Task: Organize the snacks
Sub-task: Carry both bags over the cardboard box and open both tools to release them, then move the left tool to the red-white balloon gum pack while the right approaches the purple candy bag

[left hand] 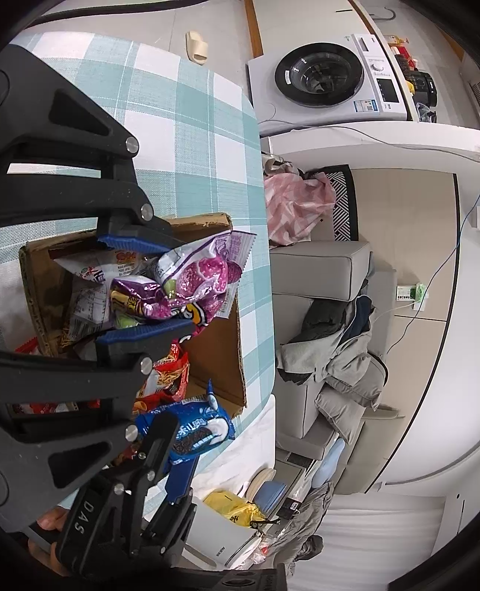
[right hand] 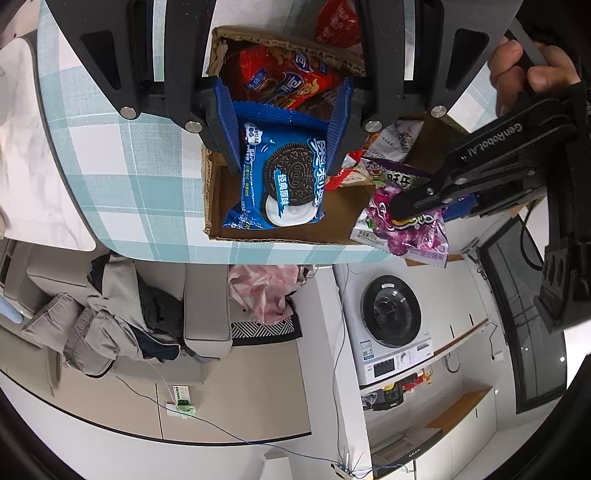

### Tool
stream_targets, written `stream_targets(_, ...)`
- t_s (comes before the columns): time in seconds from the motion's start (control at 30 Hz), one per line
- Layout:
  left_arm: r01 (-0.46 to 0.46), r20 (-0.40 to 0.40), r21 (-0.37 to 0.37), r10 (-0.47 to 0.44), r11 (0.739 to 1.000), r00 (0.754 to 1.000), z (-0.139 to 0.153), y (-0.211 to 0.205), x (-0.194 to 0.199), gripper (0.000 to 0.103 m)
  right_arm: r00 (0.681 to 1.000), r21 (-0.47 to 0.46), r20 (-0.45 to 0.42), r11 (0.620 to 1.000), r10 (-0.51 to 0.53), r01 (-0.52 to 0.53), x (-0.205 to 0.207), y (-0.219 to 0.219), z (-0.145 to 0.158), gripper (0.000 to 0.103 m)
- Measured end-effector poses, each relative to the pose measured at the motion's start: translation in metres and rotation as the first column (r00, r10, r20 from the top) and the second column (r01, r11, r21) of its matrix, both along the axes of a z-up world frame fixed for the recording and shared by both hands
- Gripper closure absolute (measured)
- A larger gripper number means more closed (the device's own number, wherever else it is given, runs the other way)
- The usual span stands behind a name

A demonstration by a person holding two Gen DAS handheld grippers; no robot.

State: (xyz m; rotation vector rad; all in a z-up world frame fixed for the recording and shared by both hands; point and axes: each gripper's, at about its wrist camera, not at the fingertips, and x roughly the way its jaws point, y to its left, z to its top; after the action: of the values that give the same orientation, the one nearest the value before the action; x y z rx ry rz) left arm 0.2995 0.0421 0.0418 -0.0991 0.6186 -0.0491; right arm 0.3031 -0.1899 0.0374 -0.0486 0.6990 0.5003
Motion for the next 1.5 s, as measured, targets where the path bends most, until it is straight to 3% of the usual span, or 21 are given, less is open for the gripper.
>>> stream_targets(0.2, -0.007, 0.003, 0.006, 0.007, 1.000, 1.000, 0.002, -0.001, -0.004, 0.073, 1.000, -0.006, -0.012, 1.000, 0.005, -0.005, 0.004, 0.001, -0.002, 0.056)
stream_targets(0.57, 0.005, -0.015, -0.025, -0.006, 1.000, 1.000, 0.000, 0.000, -0.006, 0.071, 0.999, -0.008, 0.032, 1.000, -0.009, 0.010, -0.009, -0.018, 0.007, 0.028)
stream_targets(0.6, 0.011, -0.021, -0.026, -0.011, 1.000, 1.000, 0.001, 0.000, -0.007, 0.068, 0.999, -0.006, 0.031, 1.000, -0.014, 0.014, -0.010, -0.021, 0.008, 0.026)
stream_targets(0.77, 0.012, -0.015, -0.025, -0.012, 1.000, 1.000, 0.010, -0.001, -0.025, 0.016, 0.999, 0.004, 0.025, 0.999, -0.037, 0.037, -0.018, -0.038, 0.008, 0.008)
stream_targets(0.87, 0.003, -0.008, -0.020, -0.004, 1.000, 1.000, 0.015, -0.001, -0.043, 0.000, 0.999, 0.012, 0.003, 0.999, -0.048, 0.048, -0.025, -0.049, 0.007, 0.001)
stream_targets(1.2, -0.019, -0.031, 0.007, 0.019, 1.000, 0.999, 0.015, -0.001, -0.102, 0.001, 0.999, 0.016, -0.027, 1.000, -0.025, 0.025, -0.058, -0.065, 0.005, 0.000)
stream_targets(1.5, -0.022, -0.074, 0.017, 0.023, 1.000, 0.997, 0.001, -0.007, -0.132, 0.001, 0.999, -0.001, -0.041, 1.000, 0.014, -0.014, -0.081, -0.059, 0.002, 0.000)
